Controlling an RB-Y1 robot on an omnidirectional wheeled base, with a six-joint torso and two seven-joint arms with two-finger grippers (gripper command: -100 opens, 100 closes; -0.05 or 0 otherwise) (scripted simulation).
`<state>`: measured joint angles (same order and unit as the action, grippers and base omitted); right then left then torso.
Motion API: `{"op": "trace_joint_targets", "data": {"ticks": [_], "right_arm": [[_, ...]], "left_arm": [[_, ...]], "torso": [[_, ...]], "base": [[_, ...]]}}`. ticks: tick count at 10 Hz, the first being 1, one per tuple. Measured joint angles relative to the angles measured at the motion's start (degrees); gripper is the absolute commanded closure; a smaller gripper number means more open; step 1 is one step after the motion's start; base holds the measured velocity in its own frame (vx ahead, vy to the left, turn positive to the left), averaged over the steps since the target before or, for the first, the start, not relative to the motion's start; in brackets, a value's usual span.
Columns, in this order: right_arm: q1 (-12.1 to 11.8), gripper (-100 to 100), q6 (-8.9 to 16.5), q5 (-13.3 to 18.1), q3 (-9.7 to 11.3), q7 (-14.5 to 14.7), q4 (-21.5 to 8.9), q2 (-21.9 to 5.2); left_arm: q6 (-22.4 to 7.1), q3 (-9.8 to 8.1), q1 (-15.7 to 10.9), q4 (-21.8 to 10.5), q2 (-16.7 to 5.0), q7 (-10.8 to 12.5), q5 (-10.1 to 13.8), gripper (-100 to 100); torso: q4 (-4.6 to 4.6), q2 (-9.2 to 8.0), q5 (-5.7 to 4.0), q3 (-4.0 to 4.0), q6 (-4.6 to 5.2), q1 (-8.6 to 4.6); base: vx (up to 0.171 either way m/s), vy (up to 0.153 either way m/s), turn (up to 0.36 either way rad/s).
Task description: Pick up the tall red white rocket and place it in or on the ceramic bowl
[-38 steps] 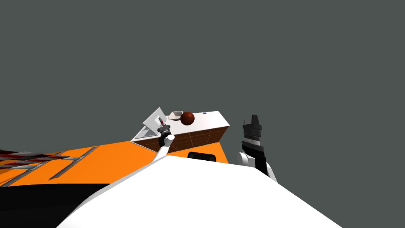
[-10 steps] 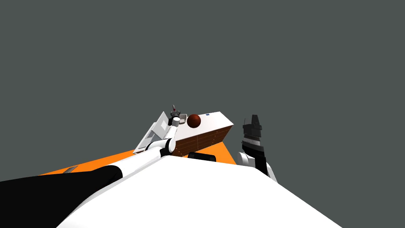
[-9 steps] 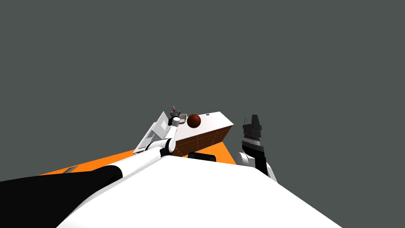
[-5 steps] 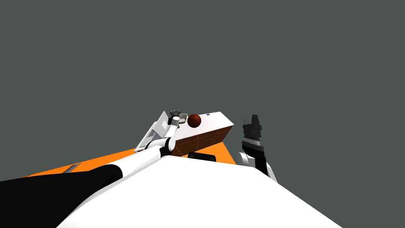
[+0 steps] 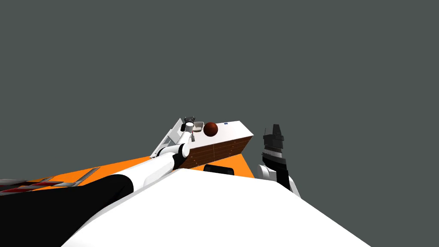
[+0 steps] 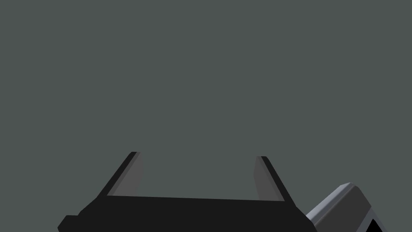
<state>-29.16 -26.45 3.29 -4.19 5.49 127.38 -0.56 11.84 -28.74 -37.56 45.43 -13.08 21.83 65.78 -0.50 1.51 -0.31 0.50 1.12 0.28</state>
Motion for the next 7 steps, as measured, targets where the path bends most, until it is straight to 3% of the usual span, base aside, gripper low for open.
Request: {"op": "trace_joint_targets", "data": {"ticks": [1, 2, 4, 5, 6, 7], "right_arm": [[0.0, 0, 0.0, 0.0, 0.0, 0.0, 0.0, 0.0], [0.0, 0, 0.0, 0.0, 0.0, 0.0, 0.0, 0.0], [0.0, 0, 0.0, 0.0, 0.0, 0.0, 0.0, 0.0], [0.0, 0, 0.0, 0.0, 0.0, 0.0, 0.0, 0.0], [0.0, 0, 0.0, 0.0, 0.0, 0.0, 0.0, 0.0], [0.0, 0, 0.0, 0.0, 0.0, 0.0, 0.0, 0.0]], "left_arm": [[-0.6, -0.87, -0.1, 0.6, 0.3, -1.1, 0.2, -100], [-1.0, -0.33, -1.3, -0.8, -0.9, -0.8, 0.4, -100], [-3.5, -3.83, -2.8, 0.1, -0.4, -4.5, 1.4, -100], [-3.4, -1.96, -3.9, -2.0, -2.2, -3.3, 1.6, -100], [-3.7, -2.58, -4.4, -2.2, -2.2, -3.3, 1.7, -100], [-3.8, -2.75, -4.4, -2.1, -2.2, -3.6, 1.7, 0]], "torso": [[0.02, 0.08, 0.02, 0.04, -0.01, 0.1], [0.02, 0.07, 0.01, 0.04, -0.04, 0.05], [0.01, 0.04, 0.0, 0.03, -0.01, 0.01], [0.0, 0.0, 0.0, 0.01, -0.02, 0.02], [0.01, 0.04, 0.01, 0.02, 0.0, 0.05], [0.03, 0.11, 0.03, 0.06, -0.01, 0.13]], "base": [[-0.026, -0.044, 0.125], [-0.031, -0.052, 0.074], [-0.043, -0.048, 0.069], [-0.033, -0.036, 0.037], [-0.009, -0.012, 0.001], [0.0, 0.0, 0.0]]}}
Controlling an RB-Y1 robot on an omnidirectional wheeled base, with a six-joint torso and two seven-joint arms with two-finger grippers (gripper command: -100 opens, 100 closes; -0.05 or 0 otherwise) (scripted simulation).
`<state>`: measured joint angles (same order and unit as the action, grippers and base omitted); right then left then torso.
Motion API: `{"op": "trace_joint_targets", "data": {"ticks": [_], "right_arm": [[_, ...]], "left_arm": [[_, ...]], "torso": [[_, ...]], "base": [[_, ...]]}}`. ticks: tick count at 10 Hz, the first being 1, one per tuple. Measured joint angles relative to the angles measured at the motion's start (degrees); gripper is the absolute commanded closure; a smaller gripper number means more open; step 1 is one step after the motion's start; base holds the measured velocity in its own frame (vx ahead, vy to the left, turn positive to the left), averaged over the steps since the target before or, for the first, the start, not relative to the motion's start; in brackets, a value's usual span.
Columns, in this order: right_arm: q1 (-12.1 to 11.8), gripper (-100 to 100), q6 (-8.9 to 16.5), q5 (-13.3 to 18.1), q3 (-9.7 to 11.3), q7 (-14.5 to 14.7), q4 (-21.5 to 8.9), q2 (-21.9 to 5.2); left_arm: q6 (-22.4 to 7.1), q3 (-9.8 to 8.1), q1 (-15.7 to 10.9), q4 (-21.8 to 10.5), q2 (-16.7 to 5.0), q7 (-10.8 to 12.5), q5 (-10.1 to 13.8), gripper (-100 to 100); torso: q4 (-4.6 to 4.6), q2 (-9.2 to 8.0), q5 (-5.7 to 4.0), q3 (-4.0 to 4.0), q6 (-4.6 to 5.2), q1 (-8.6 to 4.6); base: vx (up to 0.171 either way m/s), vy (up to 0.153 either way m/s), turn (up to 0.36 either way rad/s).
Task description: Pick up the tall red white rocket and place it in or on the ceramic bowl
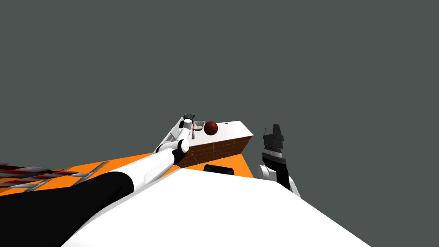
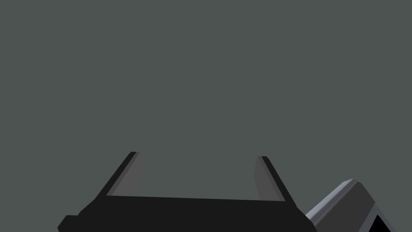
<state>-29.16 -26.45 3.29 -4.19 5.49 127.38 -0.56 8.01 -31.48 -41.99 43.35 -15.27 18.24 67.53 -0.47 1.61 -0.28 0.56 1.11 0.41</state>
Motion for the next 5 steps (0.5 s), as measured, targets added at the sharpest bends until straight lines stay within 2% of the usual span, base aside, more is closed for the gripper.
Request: {"op": "trace_joint_targets", "data": {"ticks": [5], "right_arm": [[0.0, 0, 0.0, 0.0, 0.0, 0.0, 0.0, 0.0]], "left_arm": [[0.0, 0.02, 0.0, 0.0, 0.0, 0.0, 0.0, 0]], "torso": [[0.02, 0.07, 0.02, 0.05, 0.0, 0.07]], "base": [[0.0, 0.0, 0.0]]}}
